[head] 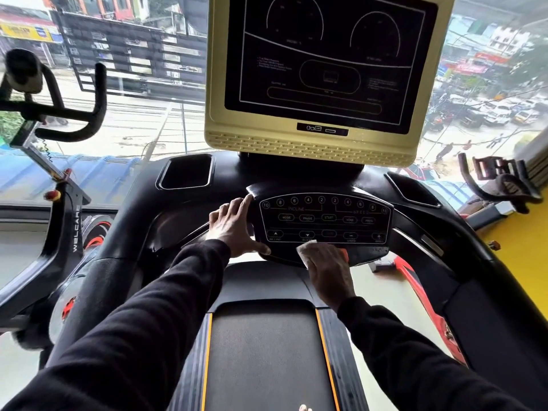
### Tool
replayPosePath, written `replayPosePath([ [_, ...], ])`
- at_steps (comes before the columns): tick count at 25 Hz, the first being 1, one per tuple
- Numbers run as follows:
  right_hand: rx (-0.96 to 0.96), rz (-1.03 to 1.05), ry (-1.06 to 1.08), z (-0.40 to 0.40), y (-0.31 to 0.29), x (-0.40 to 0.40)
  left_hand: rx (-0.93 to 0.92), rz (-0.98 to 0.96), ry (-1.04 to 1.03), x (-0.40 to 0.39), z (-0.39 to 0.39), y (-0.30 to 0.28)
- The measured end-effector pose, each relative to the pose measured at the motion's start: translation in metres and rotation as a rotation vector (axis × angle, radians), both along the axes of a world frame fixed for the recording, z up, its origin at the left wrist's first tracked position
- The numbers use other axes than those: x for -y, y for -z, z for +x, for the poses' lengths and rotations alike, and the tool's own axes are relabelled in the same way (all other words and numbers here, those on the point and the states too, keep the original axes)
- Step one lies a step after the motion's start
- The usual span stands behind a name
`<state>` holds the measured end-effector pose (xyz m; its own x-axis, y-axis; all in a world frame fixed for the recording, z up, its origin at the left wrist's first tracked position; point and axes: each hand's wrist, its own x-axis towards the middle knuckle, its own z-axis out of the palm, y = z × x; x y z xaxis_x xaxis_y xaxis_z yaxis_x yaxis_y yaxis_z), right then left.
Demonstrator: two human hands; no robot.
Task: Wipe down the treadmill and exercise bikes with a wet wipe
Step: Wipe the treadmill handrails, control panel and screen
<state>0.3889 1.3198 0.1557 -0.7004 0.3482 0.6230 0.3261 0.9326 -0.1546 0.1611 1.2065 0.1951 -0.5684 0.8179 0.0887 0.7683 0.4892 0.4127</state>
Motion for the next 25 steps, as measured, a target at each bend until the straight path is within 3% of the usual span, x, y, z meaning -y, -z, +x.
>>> replayPosePath([
  [6, 0.105, -0.026, -0.233, -0.025, 0.001, 0.009, 0.009, -0.020, 0.043, 0.000, -0.007, -0.001],
  [10, 0.189, 0.101, -0.300, -0.075, -0.005, 0.021, -0.045, -0.032, 0.054, 0.003, -0.008, 0.002],
  [15, 0.326, 0.356, -0.468, -0.083, -0.012, 0.008, -0.068, -0.026, 0.051, 0.007, -0.010, 0.006],
  [19, 0.130, 0.163, -0.246, -0.121, -0.035, 0.003, -0.047, -0.017, 0.053, 0.009, -0.009, 0.006],
  [23, 0.245, 0.342, -0.394, -0.096, -0.009, 0.000, -0.060, -0.017, 0.040, 0.008, -0.010, 0.008],
  [25, 0.247, 0.299, -0.355, -0.098, -0.014, 0.001, -0.049, 0.000, 0.025, 0.007, -0.010, 0.006],
])
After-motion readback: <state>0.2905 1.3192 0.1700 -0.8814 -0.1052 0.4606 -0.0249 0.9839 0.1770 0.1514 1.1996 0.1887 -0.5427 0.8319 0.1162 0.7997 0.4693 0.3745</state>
